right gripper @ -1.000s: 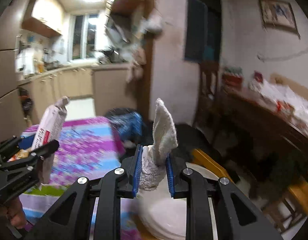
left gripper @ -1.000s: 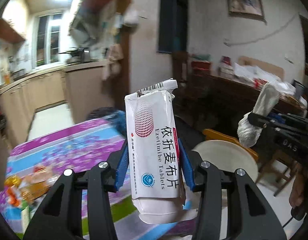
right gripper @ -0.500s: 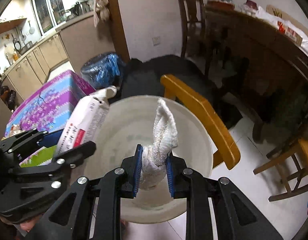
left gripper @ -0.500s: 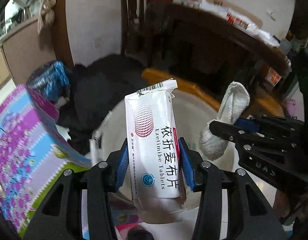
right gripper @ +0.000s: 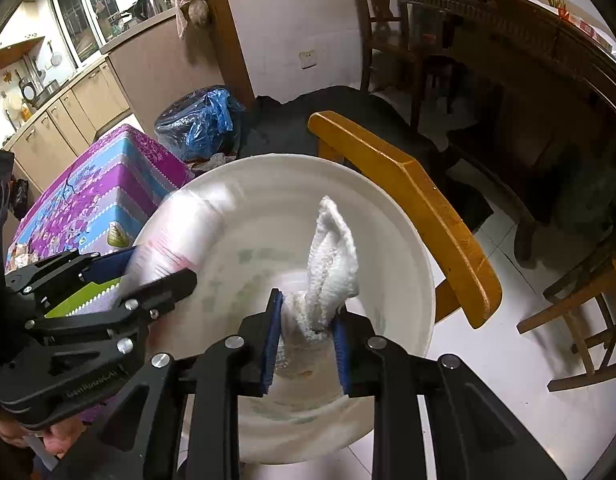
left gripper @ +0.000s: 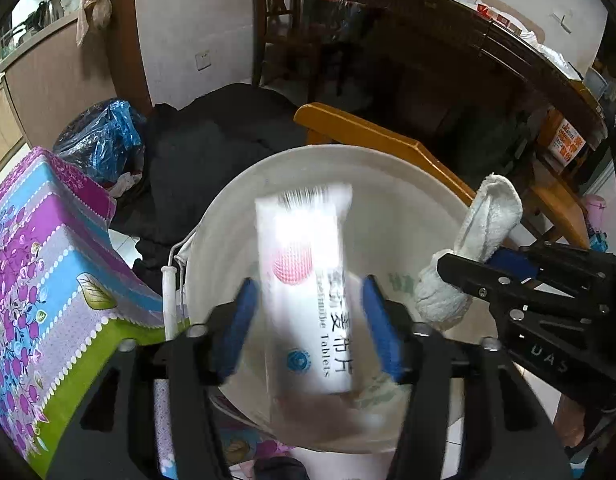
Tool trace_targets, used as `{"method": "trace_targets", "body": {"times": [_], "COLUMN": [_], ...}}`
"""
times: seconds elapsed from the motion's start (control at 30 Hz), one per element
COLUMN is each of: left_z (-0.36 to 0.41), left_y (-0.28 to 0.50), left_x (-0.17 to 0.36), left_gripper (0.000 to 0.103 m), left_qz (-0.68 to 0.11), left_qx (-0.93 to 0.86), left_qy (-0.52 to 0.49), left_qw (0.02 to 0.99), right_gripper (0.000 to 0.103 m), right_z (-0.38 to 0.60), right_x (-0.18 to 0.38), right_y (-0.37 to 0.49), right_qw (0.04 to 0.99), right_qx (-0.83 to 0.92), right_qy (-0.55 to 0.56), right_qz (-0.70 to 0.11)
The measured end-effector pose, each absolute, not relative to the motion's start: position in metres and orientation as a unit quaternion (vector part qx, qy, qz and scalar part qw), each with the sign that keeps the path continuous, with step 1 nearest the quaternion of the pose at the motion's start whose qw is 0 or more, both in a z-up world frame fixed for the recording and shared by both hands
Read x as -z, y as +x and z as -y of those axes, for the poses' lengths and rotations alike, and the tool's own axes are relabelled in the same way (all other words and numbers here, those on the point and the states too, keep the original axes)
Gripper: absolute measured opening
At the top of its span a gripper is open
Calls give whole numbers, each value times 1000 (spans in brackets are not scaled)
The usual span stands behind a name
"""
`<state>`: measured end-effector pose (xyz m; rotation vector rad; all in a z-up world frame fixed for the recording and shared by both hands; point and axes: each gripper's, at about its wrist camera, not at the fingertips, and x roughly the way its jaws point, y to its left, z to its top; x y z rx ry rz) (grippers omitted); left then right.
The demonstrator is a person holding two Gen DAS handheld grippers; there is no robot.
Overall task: Collect trash
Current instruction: 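Carry towel and box to the white basin and release both, then move both grippers back over the table trash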
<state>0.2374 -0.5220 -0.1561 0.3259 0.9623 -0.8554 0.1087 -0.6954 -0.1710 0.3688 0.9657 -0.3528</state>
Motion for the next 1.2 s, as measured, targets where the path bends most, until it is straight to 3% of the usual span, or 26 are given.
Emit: {"method": "trace_targets", "body": {"times": [0.1,0.33,0.57,0.67,0.73,0.8,0.87,1.03,1.2], "left_z": [520,515,488,457,423,392,349,238,118], "left_y": [240,241,233,219,204,192,182,168,168], "left_x": [158,156,140,120,102,86,70,39,31], "left_gripper": [69,72,72,72,72,72,72,77,78], "left_qz": [-447,-443,-419,-382,-342,-309,-279,-236,-238], "left_qx": [391,386,384,379,371,359,339,265,160], "left_qy": [149,148,145,145,151,154,147,112,69], "left_qw": [791,795,810,830,850,867,887,928,956], "right_gripper": [30,36,36,36,42,64,76,80,81], "right_z": [694,697,679,649,622,588,554,477,412], "right_x": [174,173,129,94,71,48,31,8,6], "right_y": [112,111,92,71,57,41,27,10,22], "right_qw": [853,854,885,915,934,955,970,989,992], "right_qx": [169,180,192,191,189,178,162,94,14], "right_qy": [177,178,150,119,94,80,71,74,84], "right_qz": [-461,-454,-396,-334,-287,-225,-168,-86,-89]}}
